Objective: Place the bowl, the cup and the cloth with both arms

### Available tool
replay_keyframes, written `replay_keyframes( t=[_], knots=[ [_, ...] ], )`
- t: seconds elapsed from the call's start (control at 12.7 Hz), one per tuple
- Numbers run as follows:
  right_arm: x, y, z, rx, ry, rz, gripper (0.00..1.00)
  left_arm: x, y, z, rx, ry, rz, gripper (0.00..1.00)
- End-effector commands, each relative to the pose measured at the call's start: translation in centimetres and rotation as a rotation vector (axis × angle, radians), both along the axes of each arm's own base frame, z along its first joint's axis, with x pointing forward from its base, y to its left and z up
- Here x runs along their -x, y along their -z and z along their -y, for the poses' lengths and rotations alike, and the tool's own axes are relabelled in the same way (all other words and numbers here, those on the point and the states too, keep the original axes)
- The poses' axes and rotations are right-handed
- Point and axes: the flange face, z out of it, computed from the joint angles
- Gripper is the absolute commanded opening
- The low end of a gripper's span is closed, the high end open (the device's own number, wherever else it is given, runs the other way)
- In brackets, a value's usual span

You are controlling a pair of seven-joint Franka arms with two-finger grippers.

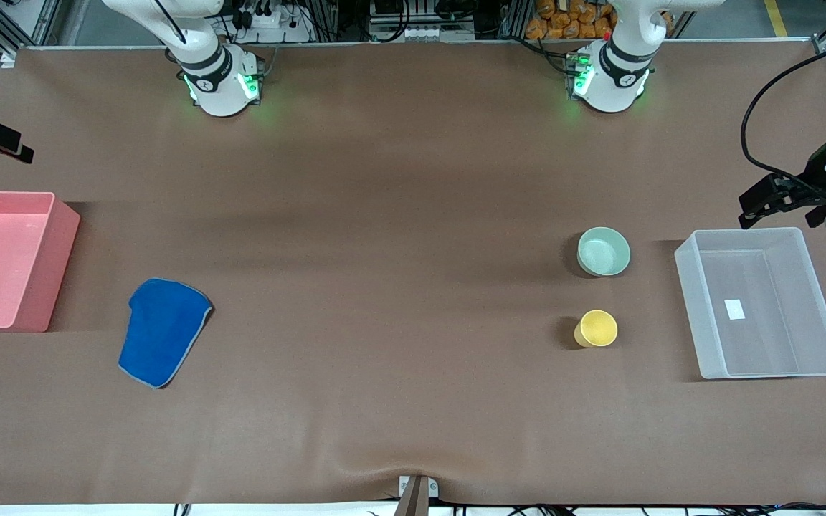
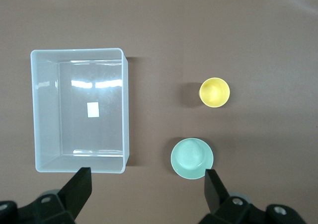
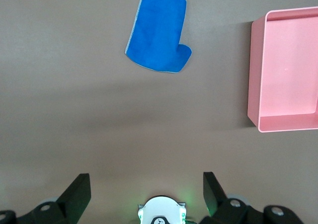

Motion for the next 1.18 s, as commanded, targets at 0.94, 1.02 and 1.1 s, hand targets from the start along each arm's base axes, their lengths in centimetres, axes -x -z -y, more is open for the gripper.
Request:
replay_keyframes(
  t=[0.94, 1.02, 1.1],
  knots=[
    [-3.5, 7.2, 4.2, -0.007, 0.073, -0.124, 1.0, -0.6, 1.0, -0.4, 0.017, 0.0, -0.036, 1.0],
    [-3.8, 8.2, 4.8, -0.012, 0.084, -0.139, 1.0, -0.7, 1.3, -0.5, 0.017, -0.002, -0.04, 1.0],
    [-4.5, 8.8, 4.9, -0.006, 0.085, -0.12, 1.0, -0.7, 1.3, -0.7, 0.016, 0.001, -0.04, 1.0]
  ],
)
